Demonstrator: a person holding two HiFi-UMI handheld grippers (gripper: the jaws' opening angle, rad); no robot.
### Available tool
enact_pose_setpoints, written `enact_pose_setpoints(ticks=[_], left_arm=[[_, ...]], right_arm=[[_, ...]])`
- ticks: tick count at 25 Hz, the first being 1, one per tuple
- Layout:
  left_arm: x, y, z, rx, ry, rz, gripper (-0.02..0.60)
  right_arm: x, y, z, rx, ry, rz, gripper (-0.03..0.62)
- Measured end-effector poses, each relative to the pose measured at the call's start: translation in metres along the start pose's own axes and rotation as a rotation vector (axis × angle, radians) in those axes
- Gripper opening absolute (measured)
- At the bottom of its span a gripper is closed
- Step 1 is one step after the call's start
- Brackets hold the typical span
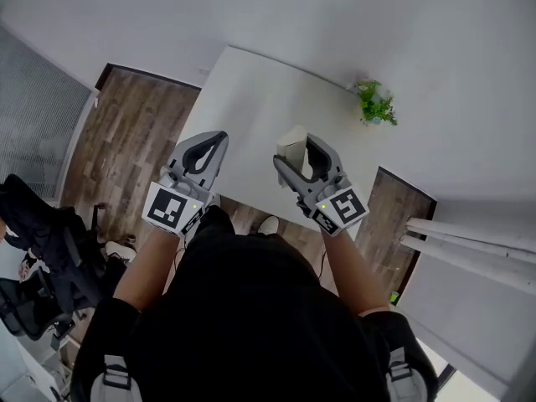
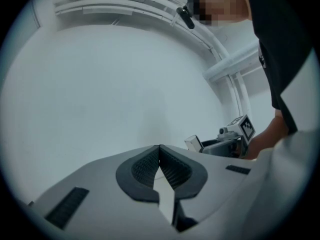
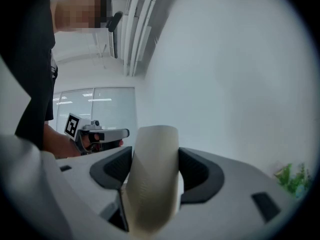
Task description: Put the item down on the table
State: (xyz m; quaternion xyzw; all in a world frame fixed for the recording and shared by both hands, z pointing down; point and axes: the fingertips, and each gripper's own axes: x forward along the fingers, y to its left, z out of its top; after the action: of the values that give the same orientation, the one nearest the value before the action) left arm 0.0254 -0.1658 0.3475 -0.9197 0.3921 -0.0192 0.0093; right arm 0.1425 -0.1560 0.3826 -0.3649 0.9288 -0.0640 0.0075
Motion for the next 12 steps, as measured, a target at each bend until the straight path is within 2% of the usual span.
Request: enact_pose_setpoints(ticks=[8, 12], left_arm=[[0.006, 0.069, -0.028, -0.014, -0.012, -0.073, -0.006], [0.007, 0.099, -0.043, -0.031, -0.024, -0.103, -0.006]], right_arm=[[0.073, -0.005, -0.044, -0.006, 0.098, -0.088, 0.295], [0.106, -0.006, -0.064, 0.001, 0.158, -0.102, 0.295]])
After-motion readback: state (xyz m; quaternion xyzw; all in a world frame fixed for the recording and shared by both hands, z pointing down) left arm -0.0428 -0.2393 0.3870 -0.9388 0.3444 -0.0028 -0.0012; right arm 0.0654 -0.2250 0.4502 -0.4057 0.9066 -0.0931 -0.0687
